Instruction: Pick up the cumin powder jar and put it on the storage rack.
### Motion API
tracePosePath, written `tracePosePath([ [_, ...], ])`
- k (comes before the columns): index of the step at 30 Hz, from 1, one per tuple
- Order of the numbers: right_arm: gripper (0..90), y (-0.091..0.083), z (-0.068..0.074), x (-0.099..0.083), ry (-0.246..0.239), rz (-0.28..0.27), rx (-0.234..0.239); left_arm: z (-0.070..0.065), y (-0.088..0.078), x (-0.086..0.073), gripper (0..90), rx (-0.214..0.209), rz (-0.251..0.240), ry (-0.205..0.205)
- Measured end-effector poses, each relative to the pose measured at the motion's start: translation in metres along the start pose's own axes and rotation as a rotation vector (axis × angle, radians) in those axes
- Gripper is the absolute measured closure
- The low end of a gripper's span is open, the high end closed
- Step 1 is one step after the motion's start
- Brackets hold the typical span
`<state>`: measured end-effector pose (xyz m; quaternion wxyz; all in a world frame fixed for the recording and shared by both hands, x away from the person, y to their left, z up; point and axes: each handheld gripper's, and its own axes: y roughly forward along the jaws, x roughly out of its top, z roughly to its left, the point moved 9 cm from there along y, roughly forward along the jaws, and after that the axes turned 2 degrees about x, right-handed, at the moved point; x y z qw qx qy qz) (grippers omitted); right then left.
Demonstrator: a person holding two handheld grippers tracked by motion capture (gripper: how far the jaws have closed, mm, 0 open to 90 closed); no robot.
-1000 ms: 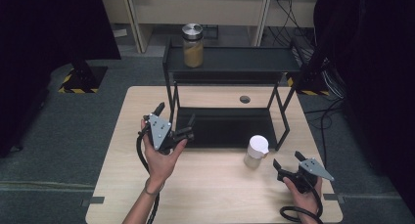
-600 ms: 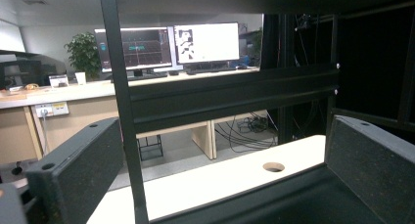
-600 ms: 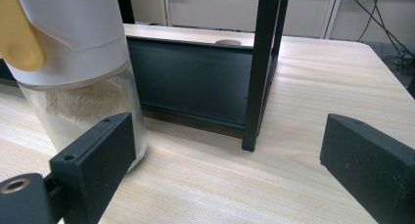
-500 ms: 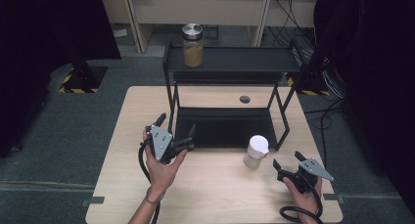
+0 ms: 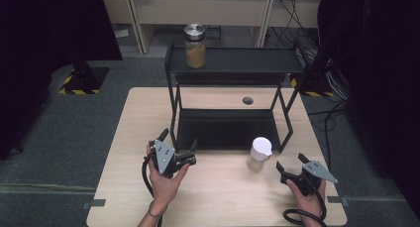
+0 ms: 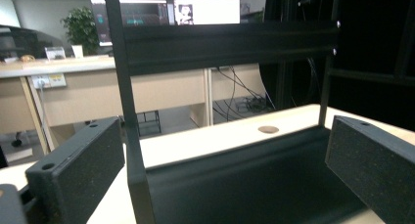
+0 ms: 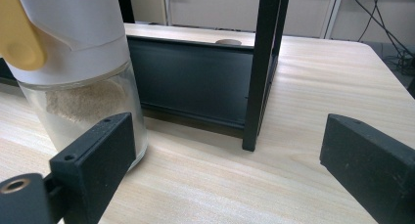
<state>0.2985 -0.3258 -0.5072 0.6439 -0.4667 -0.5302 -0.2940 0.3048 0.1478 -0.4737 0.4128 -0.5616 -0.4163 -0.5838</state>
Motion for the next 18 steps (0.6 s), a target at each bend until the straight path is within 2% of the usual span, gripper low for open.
tracePosePath([
  [12, 6.5, 0.000, 0.000, 0.000, 0.000, -0.001, 0.002, -0.008, -0.010, -0.022, 0.1, -0.016, 0.050, -0.021],
  [18, 6.5, 0.000, 0.000, 0.000, 0.000, -0.002, 0.003, -0.007, -0.015, -0.035, 0.1, -0.034, 0.100, -0.072],
])
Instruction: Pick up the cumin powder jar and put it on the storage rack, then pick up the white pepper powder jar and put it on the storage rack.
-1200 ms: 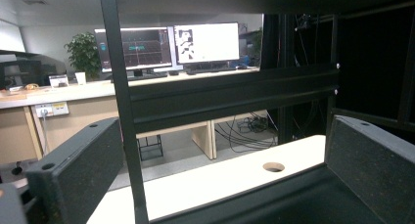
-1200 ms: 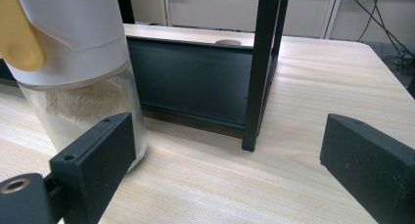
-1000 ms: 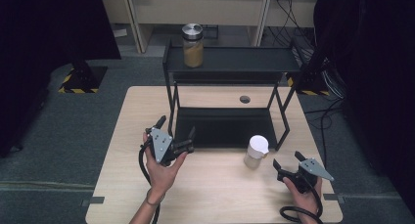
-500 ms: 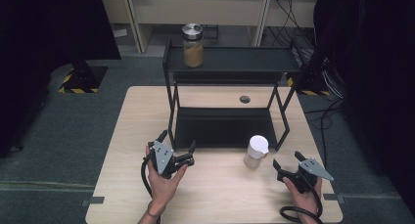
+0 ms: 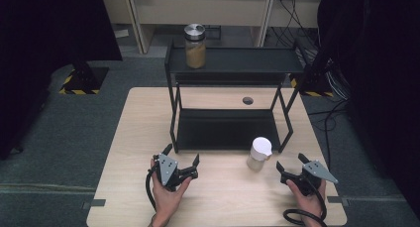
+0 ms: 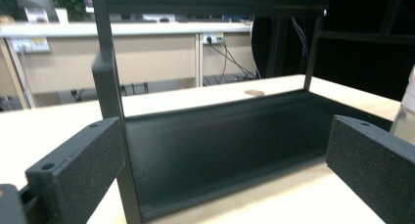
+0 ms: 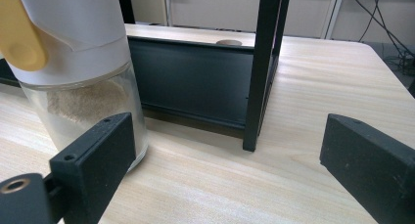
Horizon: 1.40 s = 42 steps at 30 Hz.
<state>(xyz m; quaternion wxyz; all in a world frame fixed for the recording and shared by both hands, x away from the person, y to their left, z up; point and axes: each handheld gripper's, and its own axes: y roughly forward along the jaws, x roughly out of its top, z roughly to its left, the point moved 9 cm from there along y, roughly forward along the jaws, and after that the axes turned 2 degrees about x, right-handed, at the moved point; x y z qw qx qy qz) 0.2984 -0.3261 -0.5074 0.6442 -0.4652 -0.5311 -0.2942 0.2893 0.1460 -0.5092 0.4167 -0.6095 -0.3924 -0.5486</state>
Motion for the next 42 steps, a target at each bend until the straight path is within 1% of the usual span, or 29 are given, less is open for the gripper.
tracePosePath([
  [2, 6.5, 0.000, 0.000, 0.000, -0.003, 0.001, 0.000, 0.001, 0.001, -0.002, 0.1, -0.011, 0.012, -0.016],
  [6, 6.5, 0.000, 0.001, 0.000, -0.008, 0.004, 0.000, 0.003, 0.004, -0.006, 0.1, -0.019, 0.037, -0.052],
  [8, 6.5, 0.000, 0.000, 0.000, -0.004, 0.005, 0.001, 0.003, 0.004, -0.008, 0.1, -0.022, 0.050, -0.058],
  [9, 6.5, 0.000, 0.000, 0.000, -0.004, 0.005, 0.002, 0.004, 0.004, -0.009, 0.1, -0.030, 0.058, -0.057],
  [11, 6.5, 0.000, 0.000, 0.001, -0.005, 0.006, 0.002, 0.004, 0.005, -0.010, 0.1, -0.031, 0.060, -0.056],
  [14, 6.5, 0.001, 0.001, 0.001, -0.011, 0.008, 0.004, 0.003, 0.006, -0.014, 0.1, -0.039, 0.078, -0.055],
  [17, 6.5, 0.001, 0.001, 0.001, -0.012, 0.008, 0.002, 0.000, 0.008, -0.016, 0.1, -0.054, 0.104, -0.031],
  [18, 6.6, 0.001, 0.001, 0.001, -0.012, 0.008, 0.002, -0.001, 0.008, -0.017, 0.1, -0.056, 0.099, -0.021],
  [22, 6.5, 0.001, 0.001, 0.001, -0.016, 0.008, 0.002, -0.002, 0.008, -0.017, 0.1, -0.060, 0.094, -0.021],
  [26, 6.5, 0.001, 0.001, 0.001, -0.018, 0.009, 0.002, -0.001, 0.007, -0.017, 0.1, -0.062, 0.094, -0.034],
  [31, 6.5, 0.001, 0.002, 0.001, -0.019, 0.007, 0.001, -0.002, 0.007, -0.017, 0.1, -0.062, 0.094, -0.036],
  [36, 6.5, 0.001, 0.002, 0.001, -0.019, 0.006, 0.002, -0.001, 0.007, -0.017, 0.1, -0.063, 0.092, -0.050],
  [42, 6.5, 0.001, 0.001, 0.001, -0.015, 0.010, 0.005, -0.002, 0.007, -0.017, 0.1, -0.062, 0.096, -0.038],
])
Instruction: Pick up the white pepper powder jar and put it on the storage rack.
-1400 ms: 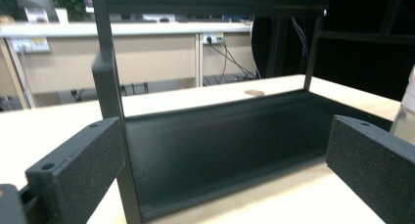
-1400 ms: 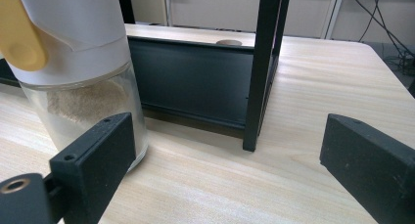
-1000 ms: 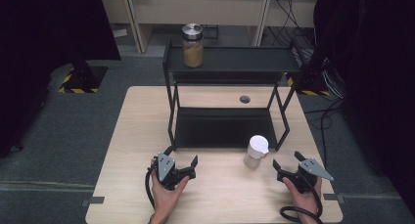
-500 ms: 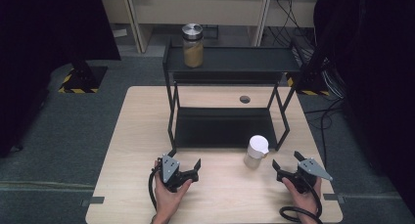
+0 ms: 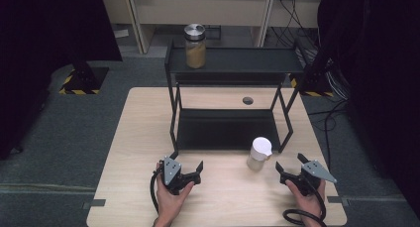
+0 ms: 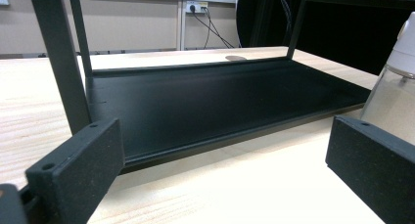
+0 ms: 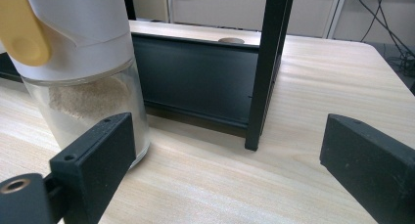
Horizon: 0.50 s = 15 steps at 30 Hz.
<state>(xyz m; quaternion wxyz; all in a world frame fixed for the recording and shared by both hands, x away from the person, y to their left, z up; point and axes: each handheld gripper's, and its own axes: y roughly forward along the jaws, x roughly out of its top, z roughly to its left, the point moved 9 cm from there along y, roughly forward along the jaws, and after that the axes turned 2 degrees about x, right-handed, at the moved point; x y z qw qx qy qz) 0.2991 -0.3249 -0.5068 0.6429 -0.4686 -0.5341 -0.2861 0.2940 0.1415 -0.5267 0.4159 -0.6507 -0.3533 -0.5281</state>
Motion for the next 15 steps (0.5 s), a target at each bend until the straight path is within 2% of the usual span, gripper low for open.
tracePosePath([
  [15, 6.5, -0.0003, -0.0001, -0.0002, 0.001, -0.003, 0.002, -0.0005, -0.0003, -0.0002, 0.1, 0.003, -0.002, 0.001],
])
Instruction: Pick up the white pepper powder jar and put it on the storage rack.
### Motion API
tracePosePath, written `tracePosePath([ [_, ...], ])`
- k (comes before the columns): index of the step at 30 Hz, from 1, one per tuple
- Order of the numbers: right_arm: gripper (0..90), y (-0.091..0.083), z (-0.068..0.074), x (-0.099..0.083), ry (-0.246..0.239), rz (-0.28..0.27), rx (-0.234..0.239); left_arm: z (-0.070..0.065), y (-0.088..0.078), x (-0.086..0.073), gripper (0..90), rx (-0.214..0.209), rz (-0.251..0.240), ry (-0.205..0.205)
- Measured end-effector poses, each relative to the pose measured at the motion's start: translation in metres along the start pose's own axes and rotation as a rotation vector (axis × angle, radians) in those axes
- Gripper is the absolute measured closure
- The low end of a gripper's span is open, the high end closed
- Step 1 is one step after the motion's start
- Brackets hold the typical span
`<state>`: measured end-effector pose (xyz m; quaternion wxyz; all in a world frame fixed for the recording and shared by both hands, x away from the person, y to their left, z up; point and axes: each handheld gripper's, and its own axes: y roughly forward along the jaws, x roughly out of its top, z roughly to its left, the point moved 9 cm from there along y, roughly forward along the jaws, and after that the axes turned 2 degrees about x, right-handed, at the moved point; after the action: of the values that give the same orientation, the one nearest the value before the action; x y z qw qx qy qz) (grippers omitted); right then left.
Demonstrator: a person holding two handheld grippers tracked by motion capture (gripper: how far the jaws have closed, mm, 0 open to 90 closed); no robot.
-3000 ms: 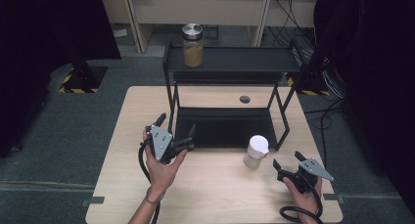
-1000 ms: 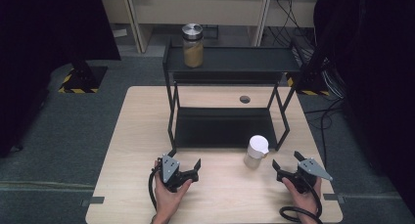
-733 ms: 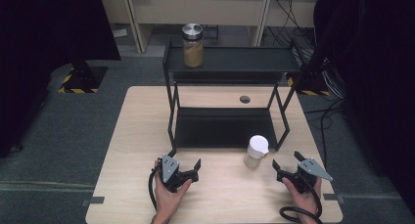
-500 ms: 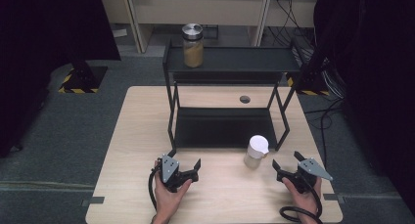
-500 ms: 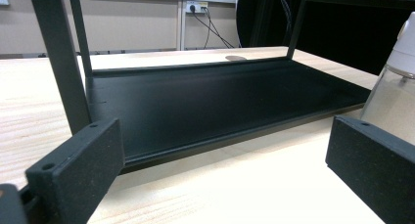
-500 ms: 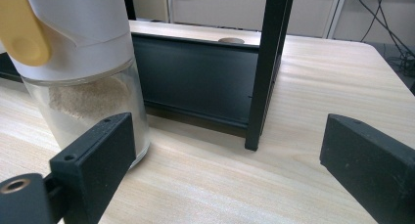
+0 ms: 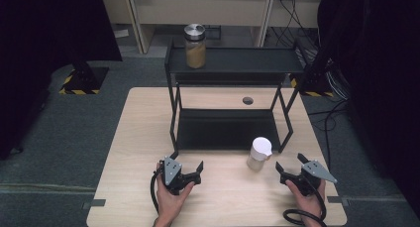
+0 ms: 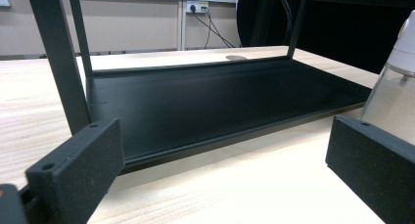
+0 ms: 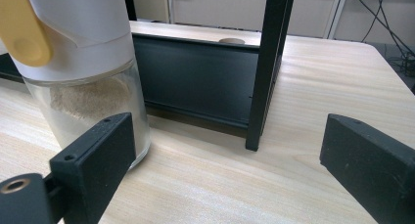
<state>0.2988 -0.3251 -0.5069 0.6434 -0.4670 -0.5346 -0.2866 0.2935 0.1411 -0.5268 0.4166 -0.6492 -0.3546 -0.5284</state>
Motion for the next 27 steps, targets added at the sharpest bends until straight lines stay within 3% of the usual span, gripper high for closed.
tracePosePath([
  [27, 6.3, -0.0003, 0.0001, -0.0003, 0.002, -0.004, -0.003, 0.0001, -0.0005, -0.0004, 0.1, 0.001, -0.005, -0.001],
])
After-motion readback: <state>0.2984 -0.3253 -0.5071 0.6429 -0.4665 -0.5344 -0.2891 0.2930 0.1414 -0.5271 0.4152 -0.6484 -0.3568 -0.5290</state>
